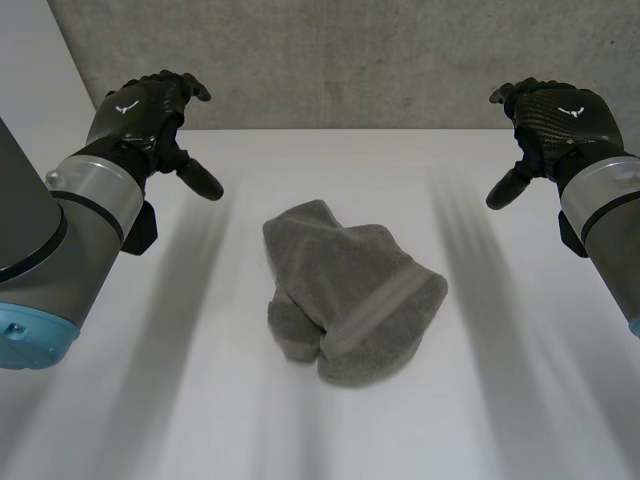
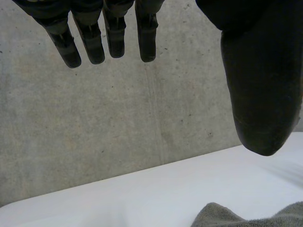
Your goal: Fold the towel.
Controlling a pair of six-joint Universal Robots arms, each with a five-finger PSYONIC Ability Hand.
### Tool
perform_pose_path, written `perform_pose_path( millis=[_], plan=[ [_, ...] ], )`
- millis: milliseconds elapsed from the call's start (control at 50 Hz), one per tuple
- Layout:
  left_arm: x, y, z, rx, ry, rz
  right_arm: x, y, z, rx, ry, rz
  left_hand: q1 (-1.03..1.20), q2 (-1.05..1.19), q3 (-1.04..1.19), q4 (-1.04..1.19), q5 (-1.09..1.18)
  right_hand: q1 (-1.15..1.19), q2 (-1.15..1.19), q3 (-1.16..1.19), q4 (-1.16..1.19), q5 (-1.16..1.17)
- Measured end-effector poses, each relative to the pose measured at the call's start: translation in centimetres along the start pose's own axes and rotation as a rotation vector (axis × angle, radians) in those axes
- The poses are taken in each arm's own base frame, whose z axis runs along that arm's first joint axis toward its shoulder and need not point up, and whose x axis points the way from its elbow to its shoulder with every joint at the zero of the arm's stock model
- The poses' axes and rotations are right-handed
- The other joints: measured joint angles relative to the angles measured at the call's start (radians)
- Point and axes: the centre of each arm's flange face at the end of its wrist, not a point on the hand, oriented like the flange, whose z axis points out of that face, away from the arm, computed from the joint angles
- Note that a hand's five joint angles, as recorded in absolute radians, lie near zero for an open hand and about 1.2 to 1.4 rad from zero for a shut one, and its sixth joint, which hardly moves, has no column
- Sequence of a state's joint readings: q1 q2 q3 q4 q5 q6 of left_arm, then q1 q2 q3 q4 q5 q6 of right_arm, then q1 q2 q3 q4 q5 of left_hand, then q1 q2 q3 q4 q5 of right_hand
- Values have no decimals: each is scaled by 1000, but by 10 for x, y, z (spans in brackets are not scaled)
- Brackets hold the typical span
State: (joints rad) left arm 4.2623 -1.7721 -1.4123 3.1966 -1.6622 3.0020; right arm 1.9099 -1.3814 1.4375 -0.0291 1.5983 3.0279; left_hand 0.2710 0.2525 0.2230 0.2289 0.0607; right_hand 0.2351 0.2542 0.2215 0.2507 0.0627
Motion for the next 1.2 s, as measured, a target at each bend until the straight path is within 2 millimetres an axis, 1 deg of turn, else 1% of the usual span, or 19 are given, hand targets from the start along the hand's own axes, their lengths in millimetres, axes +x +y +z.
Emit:
perform_pose_path(
  millis=[320,400,480,560,620,640,720,780,860,1000,1080,1160,1200],
  plan=[
    [0,0,-1,1,0,-1,-1,-2,0,7,-9,-2,1,0,0,0,0,0,0,0,0,0],
    [0,8,-3,-19,5,1,-4,-3,-1,14,-35,-24,1,0,0,0,0,0,0,0,0,0],
    [-1,23,-5,-64,11,5,-14,2,-4,6,-126,-98,1,0,0,0,0,0,0,0,0,0],
    [-1,52,-11,-155,33,13,-34,23,-19,-33,-315,-255,1,0,0,0,0,0,-3,0,0,0],
    [0,75,-18,-232,53,18,-49,46,-36,-70,-467,-366,3,7,0,0,17,0,-3,0,0,0],
    [1,79,-19,-245,56,19,-51,50,-40,-77,-490,-381,3,10,0,0,26,0,-3,0,0,0],
    [2,104,-29,-322,72,26,-68,77,-63,-120,-620,-447,49,69,0,0,95,0,-3,0,0,0],
    [4,117,-34,-360,82,35,-79,90,-74,-131,-673,-465,63,84,0,0,110,0,-3,0,0,0],
    [9,132,-38,-399,96,57,-91,102,-83,-119,-714,-476,82,105,0,0,130,0,-3,0,0,0],
    [13,154,-38,-450,104,97,-108,111,-91,-74,-761,-482,96,123,0,0,149,3,-3,0,0,1],
    [13,162,-36,-466,93,107,-115,116,-95,-62,-783,-490,96,125,0,0,150,29,8,0,0,18],
    [14,169,-32,-475,80,115,-122,125,-97,-57,-804,-510,145,171,0,0,196,176,157,0,0,190],
    [15,170,-30,-474,77,117,-124,129,-96,-51,-808,-525,185,207,0,0,229,331,314,0,0,342]
  ],
)
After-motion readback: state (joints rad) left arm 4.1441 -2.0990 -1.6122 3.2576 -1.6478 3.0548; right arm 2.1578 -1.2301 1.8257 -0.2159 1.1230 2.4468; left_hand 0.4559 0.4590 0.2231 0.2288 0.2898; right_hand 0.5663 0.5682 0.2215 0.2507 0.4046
